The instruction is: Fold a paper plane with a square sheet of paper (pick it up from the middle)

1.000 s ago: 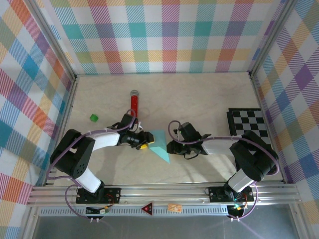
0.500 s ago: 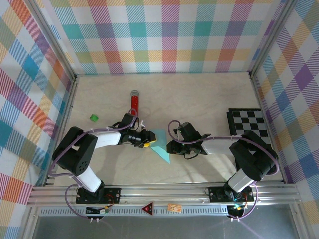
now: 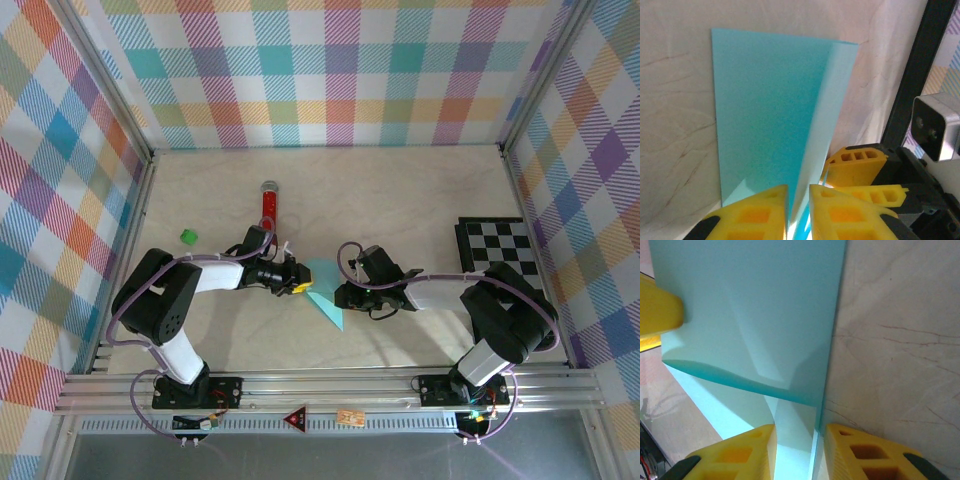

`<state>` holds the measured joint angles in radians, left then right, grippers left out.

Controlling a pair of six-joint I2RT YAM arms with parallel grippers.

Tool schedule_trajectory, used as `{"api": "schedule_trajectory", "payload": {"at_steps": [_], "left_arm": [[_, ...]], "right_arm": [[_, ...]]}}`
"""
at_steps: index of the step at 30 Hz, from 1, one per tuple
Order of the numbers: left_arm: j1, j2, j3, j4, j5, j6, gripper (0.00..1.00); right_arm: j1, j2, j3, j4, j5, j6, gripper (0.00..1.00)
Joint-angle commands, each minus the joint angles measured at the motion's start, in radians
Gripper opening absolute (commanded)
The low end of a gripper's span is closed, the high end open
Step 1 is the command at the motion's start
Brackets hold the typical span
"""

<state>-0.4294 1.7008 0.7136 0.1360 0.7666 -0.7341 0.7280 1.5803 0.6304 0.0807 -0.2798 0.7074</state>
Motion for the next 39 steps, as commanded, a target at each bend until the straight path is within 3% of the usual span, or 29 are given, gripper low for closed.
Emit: {"api": "schedule_trajectory", "payload": {"at_steps": [1, 13, 25, 30, 36, 39], "left_arm": [[0.017, -0.022, -0.005, 0.019, 0.002, -0.006, 0.17], [0.012, -0.081, -0.147, 0.263, -0.122, -0.197, 0.08], [-0.032, -0.145, -0.18, 0.233, -0.237, -0.209, 0.07], [-0.058, -0.164, -0.19, 0.233, -0.274, -0.22, 0.07], [-0.063, -0.169, -0.199, 0.257, -0.273, -0.227, 0.14], [-0.06, -0.157, -0.172, 0.249, -0.234, -0.207, 0.19]], "right_arm": [[-0.003, 0.0, -0.004, -0.024, 0.05, 0.014, 0.35], [-0.002, -0.124, 0.005, -0.147, 0.199, -0.005, 0.42], [-0.002, -0.362, -0.062, -0.266, 0.435, 0.016, 0.63], [-0.003, -0.405, -0.058, -0.277, 0.47, 0.018, 0.68], [-0.004, -0.437, -0.07, -0.294, 0.523, 0.125, 0.99], [-0.004, -0.462, -0.09, -0.323, 0.586, 0.224, 0.99]]}}
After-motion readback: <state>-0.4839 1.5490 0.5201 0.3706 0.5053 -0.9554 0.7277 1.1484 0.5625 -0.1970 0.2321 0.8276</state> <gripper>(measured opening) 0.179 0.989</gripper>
